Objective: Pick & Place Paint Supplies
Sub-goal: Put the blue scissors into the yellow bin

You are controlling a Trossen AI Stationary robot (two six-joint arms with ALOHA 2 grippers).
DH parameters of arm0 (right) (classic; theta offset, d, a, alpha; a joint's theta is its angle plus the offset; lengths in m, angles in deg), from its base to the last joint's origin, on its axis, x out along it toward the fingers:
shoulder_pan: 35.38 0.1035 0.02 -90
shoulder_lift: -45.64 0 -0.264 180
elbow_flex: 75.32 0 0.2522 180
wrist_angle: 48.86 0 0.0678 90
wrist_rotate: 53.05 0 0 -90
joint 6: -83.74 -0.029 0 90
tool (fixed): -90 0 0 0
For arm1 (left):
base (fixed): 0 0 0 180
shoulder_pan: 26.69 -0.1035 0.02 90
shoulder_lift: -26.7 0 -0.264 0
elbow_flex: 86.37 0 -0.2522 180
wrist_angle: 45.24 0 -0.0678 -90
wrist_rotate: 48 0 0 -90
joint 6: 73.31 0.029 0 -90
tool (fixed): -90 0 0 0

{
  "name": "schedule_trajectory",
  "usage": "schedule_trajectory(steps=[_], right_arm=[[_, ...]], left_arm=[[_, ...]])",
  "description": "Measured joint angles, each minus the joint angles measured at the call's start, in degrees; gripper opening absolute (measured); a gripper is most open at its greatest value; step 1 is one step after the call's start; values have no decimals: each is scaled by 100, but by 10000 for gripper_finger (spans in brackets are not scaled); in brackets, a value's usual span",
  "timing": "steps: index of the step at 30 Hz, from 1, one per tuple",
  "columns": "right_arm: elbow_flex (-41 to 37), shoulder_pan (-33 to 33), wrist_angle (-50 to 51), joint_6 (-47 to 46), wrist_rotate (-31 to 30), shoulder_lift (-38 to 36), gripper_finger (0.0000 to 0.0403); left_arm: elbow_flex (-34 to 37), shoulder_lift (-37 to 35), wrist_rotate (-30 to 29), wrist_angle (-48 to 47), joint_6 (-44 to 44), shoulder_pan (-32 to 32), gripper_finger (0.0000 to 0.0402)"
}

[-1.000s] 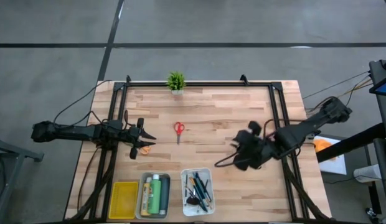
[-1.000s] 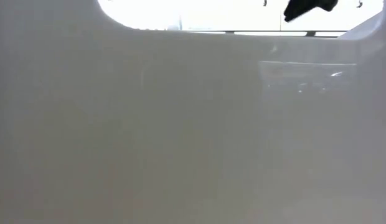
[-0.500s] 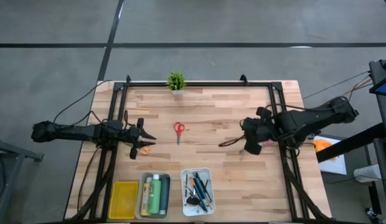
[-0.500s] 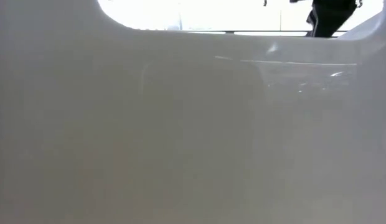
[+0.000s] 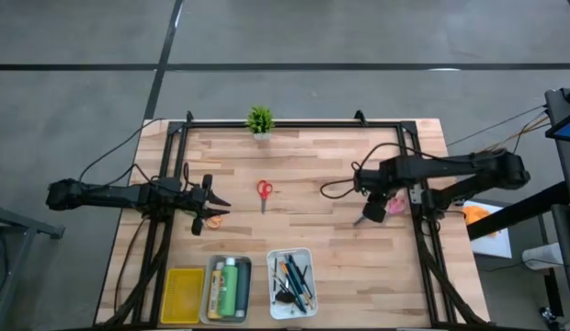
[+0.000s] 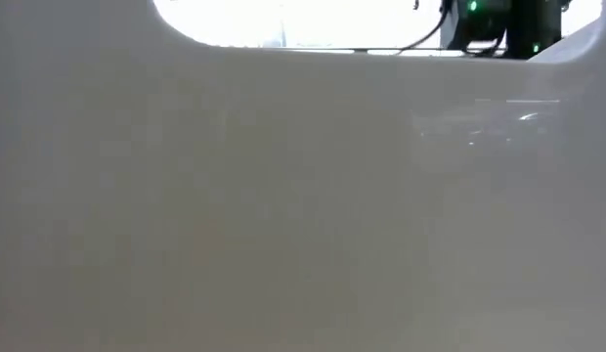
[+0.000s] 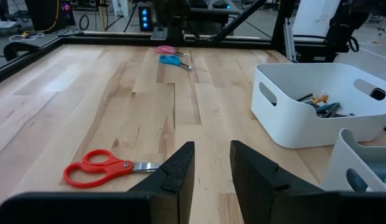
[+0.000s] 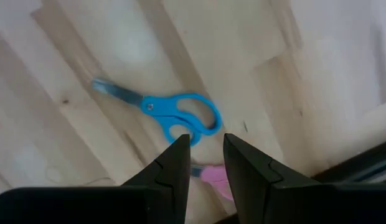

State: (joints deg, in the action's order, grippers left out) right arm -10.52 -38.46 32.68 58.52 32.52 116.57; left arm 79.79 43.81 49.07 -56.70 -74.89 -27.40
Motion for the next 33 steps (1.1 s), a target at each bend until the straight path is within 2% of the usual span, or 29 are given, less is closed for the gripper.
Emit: schedule_trajectory(steps=[7, 20, 33], right_arm=[[-588, -357, -559, -475, 12, 0, 93], [-1429, -362, -1233, -1472, -111, 39, 93], [-1889, -362, -1767, -1811, -113, 39, 93]], left_arm=[[0, 0, 0, -2, 0, 0, 104], [0, 0, -2, 0, 2, 0, 104], [0, -1, -2, 0, 1, 0, 104]])
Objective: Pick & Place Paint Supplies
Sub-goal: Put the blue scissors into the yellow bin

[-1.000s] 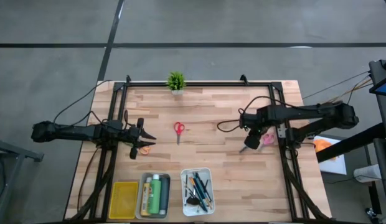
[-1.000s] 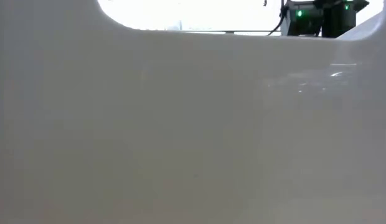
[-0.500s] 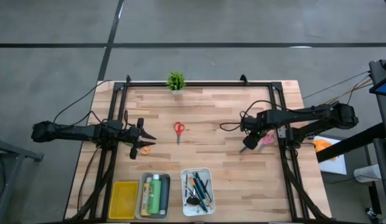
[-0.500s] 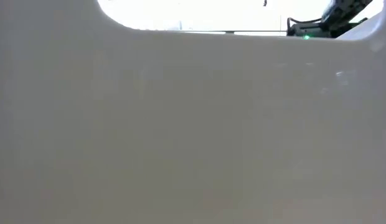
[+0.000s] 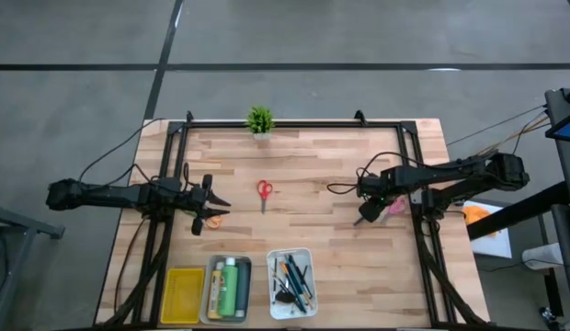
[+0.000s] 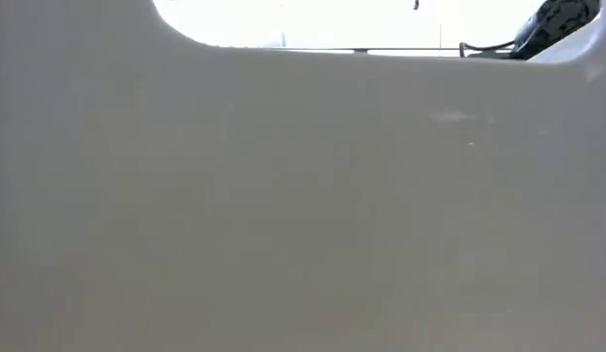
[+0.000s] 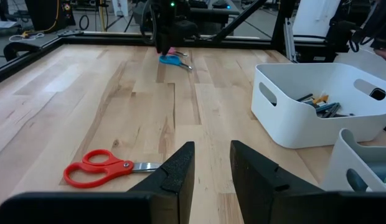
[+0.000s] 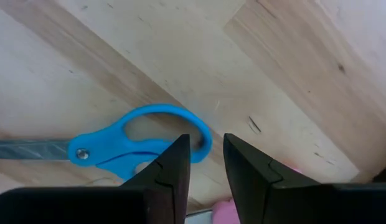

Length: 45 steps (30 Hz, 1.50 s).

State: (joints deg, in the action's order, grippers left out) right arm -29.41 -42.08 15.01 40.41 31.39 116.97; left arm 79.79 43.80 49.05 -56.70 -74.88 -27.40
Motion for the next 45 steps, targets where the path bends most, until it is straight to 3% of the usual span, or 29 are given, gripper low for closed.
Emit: schedule_trajectory(steps=[10, 18, 26, 34, 40, 45], right_arm=[[-416, 4, -616, -398, -17, -16, 91], [-424, 7, -691, -472, -20, -13, 18], [-385, 5, -671, -472, -10, -46, 14], [472, 2, -769, -175, -33, -55, 13], [1269, 7, -1381, -107, -17, -49, 13], [1958, 10, -1668, 4, -1, 279, 12]], left_arm=[[0, 1, 2, 0, 0, 0, 104], [0, 1, 0, -2, -2, 0, 104], [0, 1, 2, -2, 0, 0, 104], [0, 1, 2, 0, 0, 0, 104], [0, 0, 1, 0, -1, 0, 104], [0, 1, 2, -2, 0, 0, 104]])
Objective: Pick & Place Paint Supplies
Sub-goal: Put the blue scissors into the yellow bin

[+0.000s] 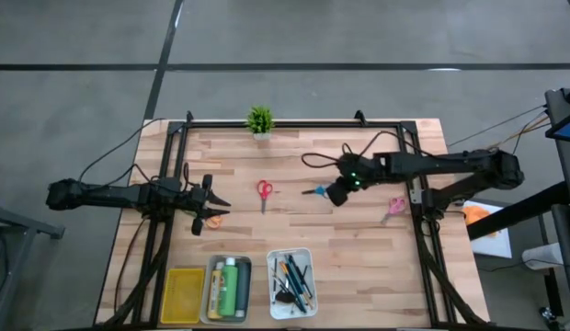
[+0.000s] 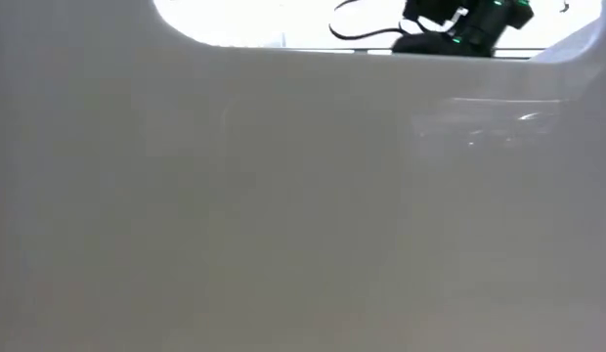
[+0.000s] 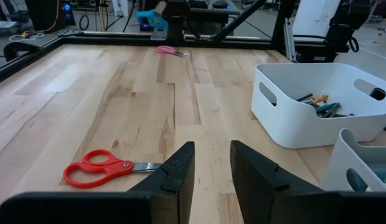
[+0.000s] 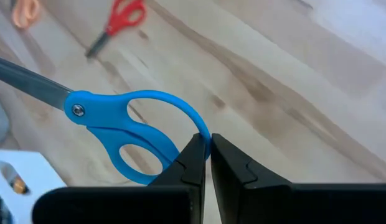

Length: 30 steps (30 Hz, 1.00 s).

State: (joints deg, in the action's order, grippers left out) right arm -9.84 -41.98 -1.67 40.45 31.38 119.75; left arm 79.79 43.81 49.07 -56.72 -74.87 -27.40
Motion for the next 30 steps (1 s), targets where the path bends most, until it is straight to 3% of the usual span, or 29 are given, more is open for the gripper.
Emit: schedule_trajectory(steps=[15, 30], right_arm=[[2577, 408, 444, 942, 612, 2613, 12], [4012, 865, 499, 892, 610, 4298, 12]], left_arm=[[0, 0, 0, 1, -1, 0, 104], [0, 2, 0, 2, -2, 0, 104]])
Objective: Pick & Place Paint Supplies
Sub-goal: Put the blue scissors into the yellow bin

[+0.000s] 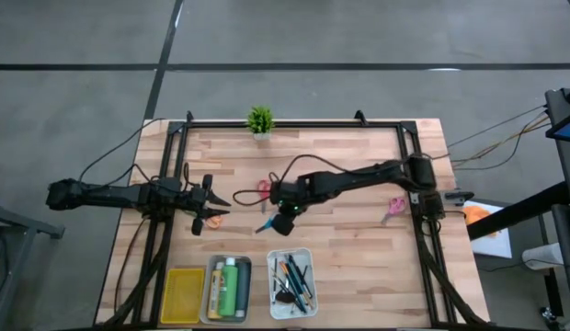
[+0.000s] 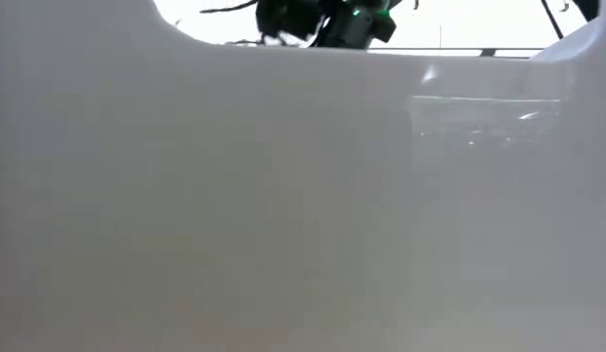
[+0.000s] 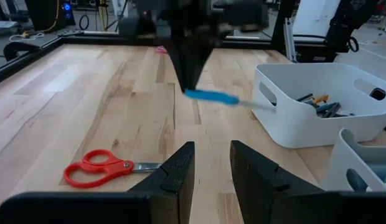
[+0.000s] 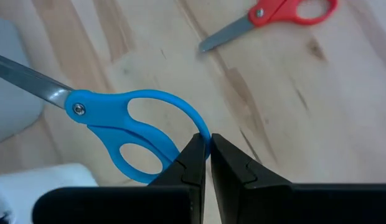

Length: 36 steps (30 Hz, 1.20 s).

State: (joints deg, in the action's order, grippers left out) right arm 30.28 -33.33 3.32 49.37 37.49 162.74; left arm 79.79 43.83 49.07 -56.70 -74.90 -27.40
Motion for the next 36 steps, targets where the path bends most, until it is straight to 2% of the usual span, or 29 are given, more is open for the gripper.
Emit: schedule_trajectory(steps=[9, 20, 36], right_arm=[[815, 33, 53, -17, 164, 898, 12], [1279, 33, 69, -188, 321, 1551, 12], [1312, 30, 41, -400, 448, 1619, 13]], left_arm=[[0, -4, -1, -2, 1, 0, 104], [0, -3, 0, -2, 1, 0, 104], [0, -4, 0, 0, 2, 0, 104]])
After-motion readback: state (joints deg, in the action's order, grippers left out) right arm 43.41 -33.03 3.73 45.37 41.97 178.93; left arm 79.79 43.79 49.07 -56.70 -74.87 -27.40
